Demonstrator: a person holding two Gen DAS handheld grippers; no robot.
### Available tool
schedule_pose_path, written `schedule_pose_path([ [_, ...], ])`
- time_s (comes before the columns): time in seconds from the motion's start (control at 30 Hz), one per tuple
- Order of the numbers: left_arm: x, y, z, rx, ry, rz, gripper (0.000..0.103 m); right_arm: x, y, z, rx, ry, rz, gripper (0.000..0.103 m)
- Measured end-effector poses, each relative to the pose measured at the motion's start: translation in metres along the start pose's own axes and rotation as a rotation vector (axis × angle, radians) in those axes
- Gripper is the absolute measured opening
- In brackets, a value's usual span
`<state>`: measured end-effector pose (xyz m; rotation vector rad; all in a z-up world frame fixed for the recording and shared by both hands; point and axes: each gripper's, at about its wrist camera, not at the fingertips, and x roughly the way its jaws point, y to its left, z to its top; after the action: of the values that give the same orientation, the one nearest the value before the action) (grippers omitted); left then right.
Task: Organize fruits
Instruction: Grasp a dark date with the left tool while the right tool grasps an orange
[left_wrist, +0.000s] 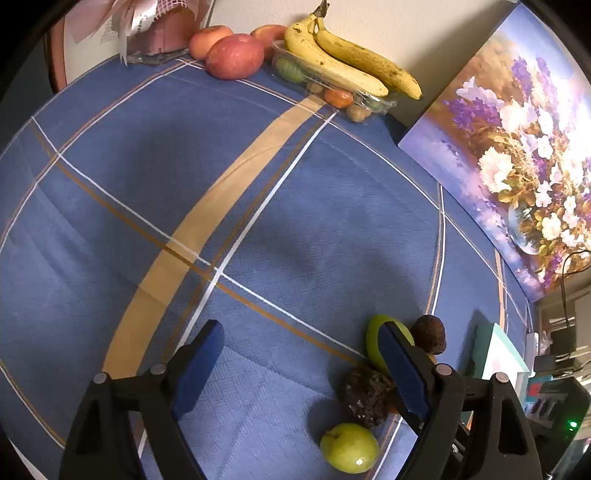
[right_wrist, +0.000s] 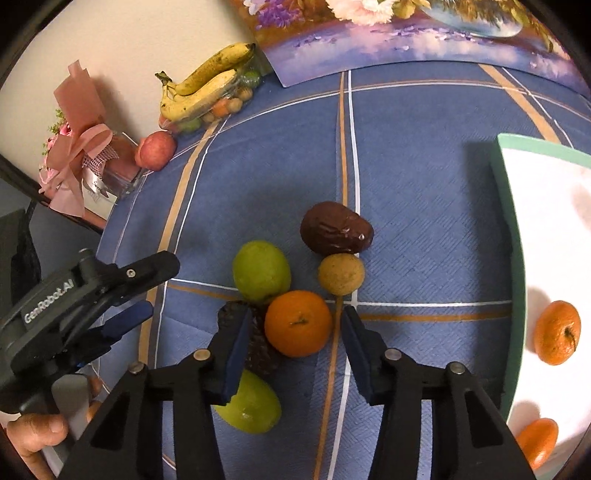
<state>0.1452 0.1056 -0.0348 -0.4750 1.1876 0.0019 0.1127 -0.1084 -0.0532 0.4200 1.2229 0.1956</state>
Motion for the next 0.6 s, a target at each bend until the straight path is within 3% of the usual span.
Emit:
schedule_pose_path([
  [0.33, -0.001, -0.006, 0.0, 0.002, 0.014, -0.03, 0.087, -0.004, -0.008, -0.001, 0.033, -0.015, 0.036, 0.04],
  [0.43, 0.001, -0.009, -0.001, 0.014, 0.024, -0.044, 0.087, -0.012, -0.009, -0.001, 0.032, -0.032, 0.011, 0.04],
  [0.6, 0.003, -0.018, -0.004, 0.042, 0.054, -0.092, 0.077, -0.031, -0.017, 0.003, 0.045, -0.071, -0.063, 0.04],
])
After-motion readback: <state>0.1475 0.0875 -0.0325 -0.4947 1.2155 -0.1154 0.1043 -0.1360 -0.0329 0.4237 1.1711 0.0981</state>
